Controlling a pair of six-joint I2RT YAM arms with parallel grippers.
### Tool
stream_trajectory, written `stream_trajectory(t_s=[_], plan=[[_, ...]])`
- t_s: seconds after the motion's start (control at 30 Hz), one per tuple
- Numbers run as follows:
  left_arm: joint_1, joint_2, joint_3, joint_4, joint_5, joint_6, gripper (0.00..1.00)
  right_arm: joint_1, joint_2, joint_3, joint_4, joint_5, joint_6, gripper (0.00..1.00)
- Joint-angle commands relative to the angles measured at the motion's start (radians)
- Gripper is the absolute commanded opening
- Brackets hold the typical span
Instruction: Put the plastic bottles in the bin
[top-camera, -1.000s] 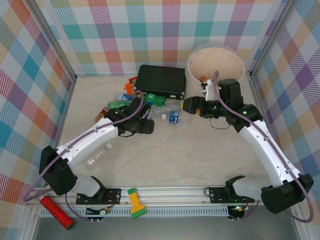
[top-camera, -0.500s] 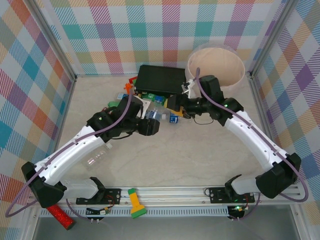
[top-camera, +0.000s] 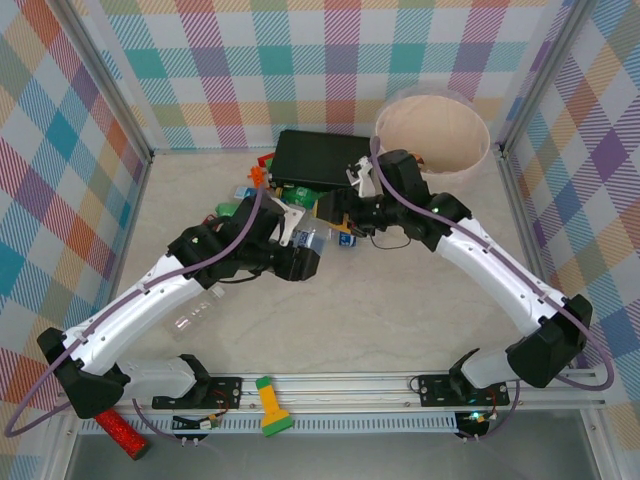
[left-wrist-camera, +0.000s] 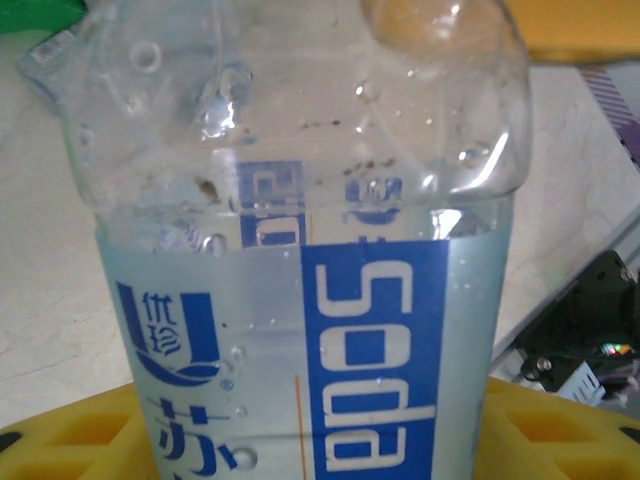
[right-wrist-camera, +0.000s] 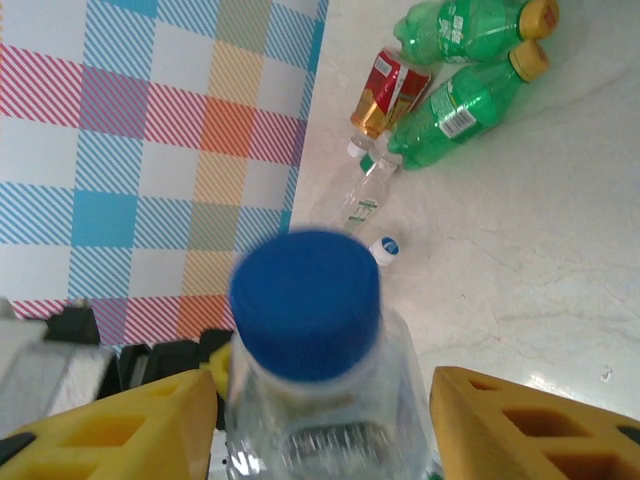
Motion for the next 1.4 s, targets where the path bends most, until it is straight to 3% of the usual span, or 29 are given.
stream_trajectory(t_s=[0.0, 0.33, 0.47, 0.53, 0.77, 0.8, 0.87, 0.9, 1.13, 1.37], plan=[[-0.016, -0.014, 0.015, -0.004, 0.046, 0.028, 0.6, 0.004, 0.01, 0.046, 0.02, 0.019, -0.017, 0.6], [-0.016, 0.001, 0.041, -0.006, 0.054, 0.042, 0.6, 0.005, 0.062, 0.086, -0.023, 0.011, -0.042, 0.53], [-0.016, 0.008, 0.043, 0.001, 0.047, 0.043, 0.61, 0.004, 0.07, 0.106, -0.051, 0.007, -0.064, 0.41], [-0.016, 0.012, 0.045, 0.003, 0.041, 0.045, 0.61, 0.004, 0.065, 0.114, -0.065, 0.016, -0.071, 0.39], [-0.016, 0.024, 0.065, 0.015, -0.006, 0.041, 0.75, -0.006, 0.015, 0.143, -0.105, 0.104, -0.101, 0.34], [-0.016, 0.022, 0.069, 0.017, -0.032, 0.036, 0.83, -0.016, 0.008, 0.151, -0.11, 0.11, -0.105, 0.34], [-0.016, 0.011, 0.079, 0.022, -0.067, 0.031, 0.97, -0.046, -0.009, 0.168, -0.121, 0.115, -0.107, 0.33], [-0.016, 0.005, 0.084, 0.026, -0.077, 0.031, 1.0, -0.066, -0.018, 0.179, -0.129, 0.115, -0.106, 0.33], [-0.016, -0.036, 0.12, 0.039, -0.134, 0.028, 1.0, -0.216, -0.033, 0.35, -0.256, 0.153, -0.195, 0.34], [-0.016, -0.057, 0.11, 0.031, -0.151, 0.028, 1.0, -0.47, -0.012, 0.455, -0.285, 0.122, -0.192, 0.35]])
